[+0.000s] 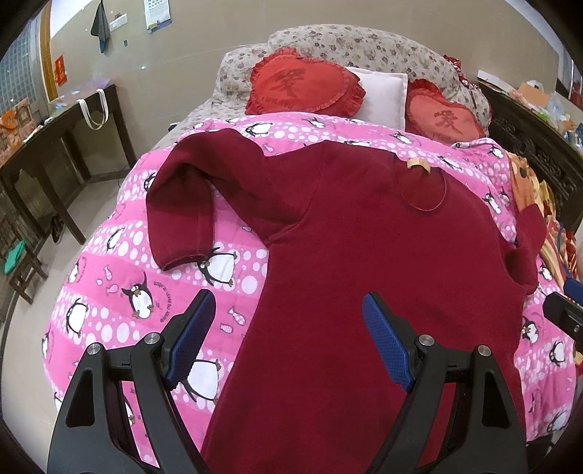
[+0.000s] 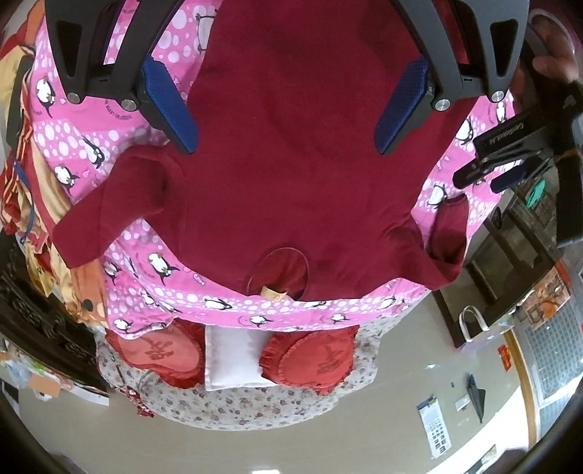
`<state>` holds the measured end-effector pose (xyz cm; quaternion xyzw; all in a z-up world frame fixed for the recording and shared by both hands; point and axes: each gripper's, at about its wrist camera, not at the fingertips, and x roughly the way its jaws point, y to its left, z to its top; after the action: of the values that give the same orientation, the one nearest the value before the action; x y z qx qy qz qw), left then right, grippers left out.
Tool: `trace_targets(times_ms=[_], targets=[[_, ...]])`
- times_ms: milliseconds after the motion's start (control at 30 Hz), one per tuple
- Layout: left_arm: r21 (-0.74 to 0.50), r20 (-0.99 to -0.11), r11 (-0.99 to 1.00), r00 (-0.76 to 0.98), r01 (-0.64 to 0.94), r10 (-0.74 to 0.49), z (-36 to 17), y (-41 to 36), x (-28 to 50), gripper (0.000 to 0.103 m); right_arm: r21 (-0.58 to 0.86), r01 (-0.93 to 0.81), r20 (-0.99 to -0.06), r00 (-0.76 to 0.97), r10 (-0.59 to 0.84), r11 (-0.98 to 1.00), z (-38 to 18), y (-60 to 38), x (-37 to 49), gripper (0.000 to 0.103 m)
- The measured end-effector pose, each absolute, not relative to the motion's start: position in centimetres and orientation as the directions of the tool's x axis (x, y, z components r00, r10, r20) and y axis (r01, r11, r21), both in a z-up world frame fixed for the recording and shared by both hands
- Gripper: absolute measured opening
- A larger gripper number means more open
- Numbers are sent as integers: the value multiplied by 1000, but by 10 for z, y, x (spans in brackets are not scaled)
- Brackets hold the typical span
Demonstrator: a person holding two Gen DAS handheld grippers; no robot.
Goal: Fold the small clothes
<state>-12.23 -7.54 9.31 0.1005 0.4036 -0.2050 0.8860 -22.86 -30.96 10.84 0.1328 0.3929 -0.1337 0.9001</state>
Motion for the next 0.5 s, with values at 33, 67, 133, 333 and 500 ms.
trace_targets(times_ms=[33, 67, 133, 333, 500], targets=[[13, -756, 895, 590, 445, -283, 93, -75, -122, 83, 133, 349, -745, 652, -138, 928, 107, -310, -227, 96], [13, -757, 895, 589, 447, -283, 93, -76, -122, 83, 131, 353, -749, 647, -141, 926, 106, -311, -226, 96], [19, -758, 893, 589, 450, -281, 91, -79, -122, 83, 129, 359, -753, 642, -144, 924, 103, -312, -224, 96], [25, -757, 892, 591, 452, -279, 90, -83, -121, 83, 136, 375, -756, 637, -149, 917, 99, -316, -220, 96], [24, -759, 891, 588, 454, -280, 90, -83, -121, 83, 140, 382, -758, 635, -150, 913, 97, -317, -217, 96]])
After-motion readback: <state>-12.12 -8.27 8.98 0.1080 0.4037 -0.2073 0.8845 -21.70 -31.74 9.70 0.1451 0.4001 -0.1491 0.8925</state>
